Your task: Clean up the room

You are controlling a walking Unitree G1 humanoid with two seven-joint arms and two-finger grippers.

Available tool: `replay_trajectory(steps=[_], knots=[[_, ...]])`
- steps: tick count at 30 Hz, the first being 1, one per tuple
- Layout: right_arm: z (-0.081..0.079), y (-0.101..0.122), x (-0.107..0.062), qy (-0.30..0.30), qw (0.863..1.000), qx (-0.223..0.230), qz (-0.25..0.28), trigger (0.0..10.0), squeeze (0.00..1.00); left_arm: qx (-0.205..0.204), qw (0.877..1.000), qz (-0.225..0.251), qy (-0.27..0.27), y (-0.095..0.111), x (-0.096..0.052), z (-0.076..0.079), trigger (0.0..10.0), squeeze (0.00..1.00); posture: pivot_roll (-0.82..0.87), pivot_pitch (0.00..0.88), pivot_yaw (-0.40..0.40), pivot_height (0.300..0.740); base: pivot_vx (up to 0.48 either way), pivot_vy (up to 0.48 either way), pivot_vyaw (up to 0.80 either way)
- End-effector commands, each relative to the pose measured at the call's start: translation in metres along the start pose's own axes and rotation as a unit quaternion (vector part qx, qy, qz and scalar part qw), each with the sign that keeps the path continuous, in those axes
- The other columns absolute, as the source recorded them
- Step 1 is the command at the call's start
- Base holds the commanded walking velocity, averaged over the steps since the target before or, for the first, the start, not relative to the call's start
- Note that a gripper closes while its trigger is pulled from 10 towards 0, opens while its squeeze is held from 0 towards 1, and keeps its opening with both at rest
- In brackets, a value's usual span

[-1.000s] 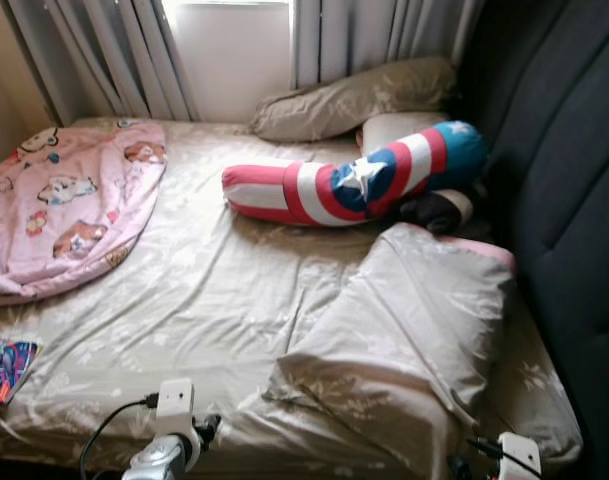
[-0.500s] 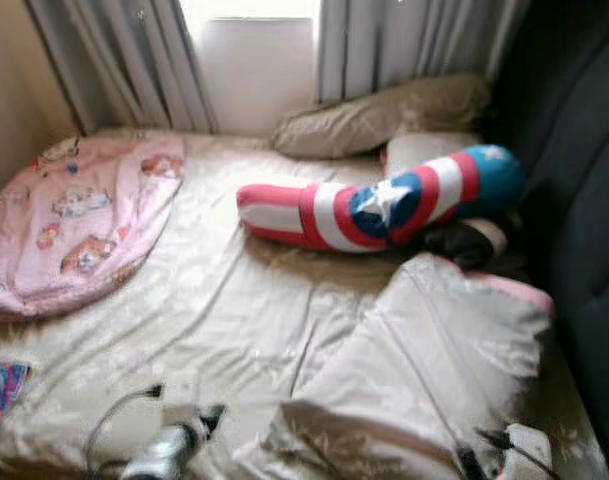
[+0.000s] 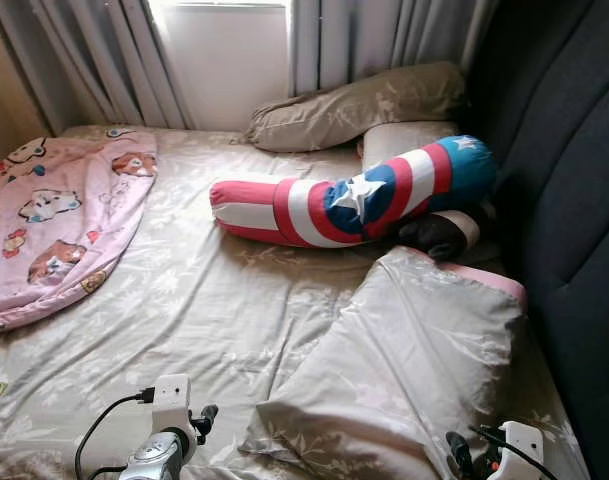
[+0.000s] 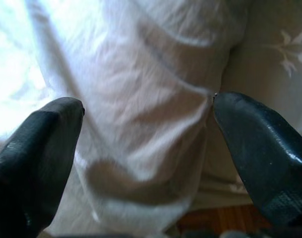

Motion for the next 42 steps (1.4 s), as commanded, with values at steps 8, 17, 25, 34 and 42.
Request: replay_trajectory(steps=[8, 17, 25, 34, 42], knots=[[0.000, 0.005, -0.005, 0.004, 0.999, -0.003, 0.053, 10.0, 0.00, -0.024, 0.997, 0.067, -0.012, 0.007, -0.004, -0.002, 10.0, 0.00, 0.05, 0.000, -0.003, 0.740, 0.000, 0.000, 0.00], [0.000, -0.015, -0.022, 0.027, 0.997, 0.007, 0.069, 10.0, 0.00, -0.016, 0.996, 0.088, -0.027, -0.009, -0.016, -0.010, 10.0, 0.00, 0.04, 0.000, 0.008, 0.740, 0.000, 0.000, 0.00], [0.002, -0.029, -0.037, 0.046, 0.996, -0.014, 0.072, 10.0, 0.00, 0.029, 0.958, 0.273, -0.089, 0.085, -0.011, 0.046, 10.0, 0.00, 0.03, 0.000, 0.004, 0.740, 0.000, 0.000, 0.00], [0.011, -0.037, -0.053, 0.038, 0.994, -0.009, 0.103, 10.0, 0.00, 0.041, 0.927, 0.348, -0.133, 0.103, -0.029, 0.060, 10.0, 0.00, 0.02, 0.000, -0.005, 0.740, 0.000, 0.000, 0.00], [-0.012, 0.013, -0.035, 0.061, 0.974, -0.058, 0.212, 10.0, 0.00, 0.052, 0.924, 0.353, -0.135, 0.088, -0.049, 0.052, 10.0, 0.00, 0.01, 0.000, -0.003, 0.740, 0.000, 0.000, 0.00]])
Point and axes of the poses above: a point about 5 cm out from each wrist's last joint towards the gripper, its own x axis pointing out of the wrist towards the gripper, its own y axis along the axis of the wrist's last joint, z = x × y, the point moved 2 cm from there along x, pointing out of the wrist towards the gripper, and after that the axes turned 8 degrees about -x, right-handed, at the moved point
